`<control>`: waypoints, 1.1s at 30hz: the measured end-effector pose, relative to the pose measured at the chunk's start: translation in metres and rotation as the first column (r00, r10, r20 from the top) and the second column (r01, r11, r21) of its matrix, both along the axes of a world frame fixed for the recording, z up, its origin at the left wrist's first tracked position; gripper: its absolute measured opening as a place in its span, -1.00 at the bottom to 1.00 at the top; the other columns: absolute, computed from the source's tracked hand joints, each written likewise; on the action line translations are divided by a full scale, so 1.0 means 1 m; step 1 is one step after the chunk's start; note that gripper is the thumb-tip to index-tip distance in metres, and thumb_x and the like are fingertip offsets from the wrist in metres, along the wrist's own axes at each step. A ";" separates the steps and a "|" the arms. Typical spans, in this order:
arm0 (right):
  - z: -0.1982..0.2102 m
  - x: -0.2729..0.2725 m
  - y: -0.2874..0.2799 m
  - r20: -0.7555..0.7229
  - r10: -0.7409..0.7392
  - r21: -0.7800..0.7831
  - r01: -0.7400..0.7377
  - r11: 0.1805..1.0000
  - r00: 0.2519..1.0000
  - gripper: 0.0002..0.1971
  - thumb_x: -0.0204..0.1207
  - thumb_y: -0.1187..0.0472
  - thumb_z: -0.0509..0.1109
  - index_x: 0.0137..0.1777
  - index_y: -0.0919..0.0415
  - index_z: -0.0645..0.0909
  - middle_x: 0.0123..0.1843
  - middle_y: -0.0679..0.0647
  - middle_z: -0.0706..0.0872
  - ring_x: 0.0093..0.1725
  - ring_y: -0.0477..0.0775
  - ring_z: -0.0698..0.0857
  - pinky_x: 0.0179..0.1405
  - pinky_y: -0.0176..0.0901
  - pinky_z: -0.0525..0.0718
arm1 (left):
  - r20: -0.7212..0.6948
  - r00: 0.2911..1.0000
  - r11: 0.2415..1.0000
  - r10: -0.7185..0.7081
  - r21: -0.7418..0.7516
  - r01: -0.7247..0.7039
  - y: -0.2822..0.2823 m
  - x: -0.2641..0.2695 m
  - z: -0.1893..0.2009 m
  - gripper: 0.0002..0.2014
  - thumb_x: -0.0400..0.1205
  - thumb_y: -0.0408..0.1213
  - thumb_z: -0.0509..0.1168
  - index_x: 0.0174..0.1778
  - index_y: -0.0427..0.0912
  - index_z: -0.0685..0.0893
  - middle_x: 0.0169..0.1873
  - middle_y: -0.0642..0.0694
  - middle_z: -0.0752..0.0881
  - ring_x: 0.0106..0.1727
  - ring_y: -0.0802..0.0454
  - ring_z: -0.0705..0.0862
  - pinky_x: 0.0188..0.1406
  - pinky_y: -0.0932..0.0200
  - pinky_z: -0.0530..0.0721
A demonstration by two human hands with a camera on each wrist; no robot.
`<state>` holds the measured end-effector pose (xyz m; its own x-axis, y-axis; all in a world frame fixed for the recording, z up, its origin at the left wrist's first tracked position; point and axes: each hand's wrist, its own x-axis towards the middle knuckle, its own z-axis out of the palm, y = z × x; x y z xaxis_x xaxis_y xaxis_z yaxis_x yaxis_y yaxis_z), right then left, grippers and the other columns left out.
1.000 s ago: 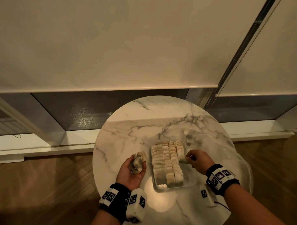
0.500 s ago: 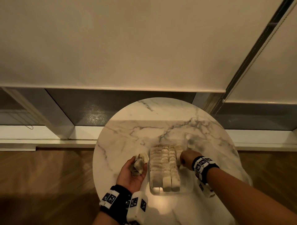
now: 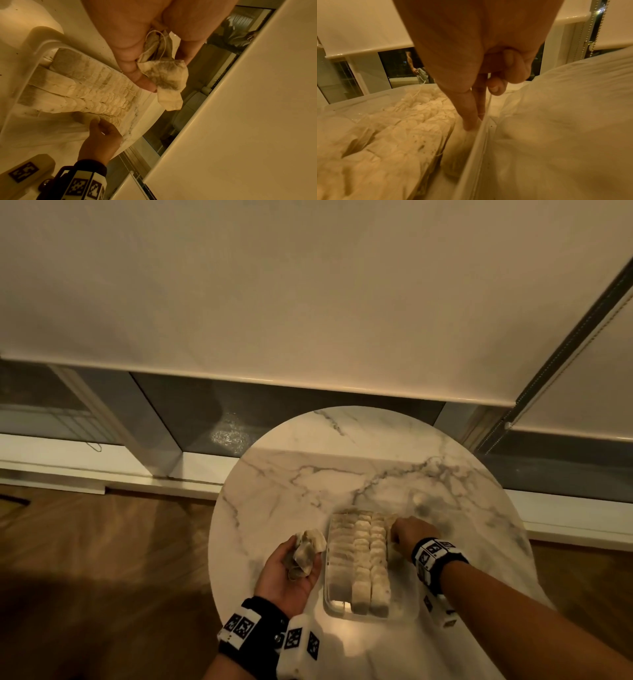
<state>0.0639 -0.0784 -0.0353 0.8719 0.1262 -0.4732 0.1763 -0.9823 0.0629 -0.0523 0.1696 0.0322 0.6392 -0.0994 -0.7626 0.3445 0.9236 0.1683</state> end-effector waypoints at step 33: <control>0.116 -0.080 0.041 -0.221 -0.305 0.943 0.283 0.177 0.926 -0.92 0.49 0.32 0.56 -0.06 0.27 0.74 -0.33 0.21 0.75 -0.37 0.02 0.73 -0.46 -0.13 0.67 | 0.096 0.973 0.976 -0.210 0.081 0.203 -0.015 0.001 0.000 -0.63 0.44 -0.27 0.43 0.10 -0.40 0.67 -0.12 -0.32 0.74 -0.17 -0.15 0.72 -0.30 0.11 0.79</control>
<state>-0.0164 -0.0374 0.0812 0.9610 0.1990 -0.1922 -0.1305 -0.2864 -0.9492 -0.0516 0.1550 0.0323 0.6864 -0.1862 -0.7030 0.5039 0.8187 0.2752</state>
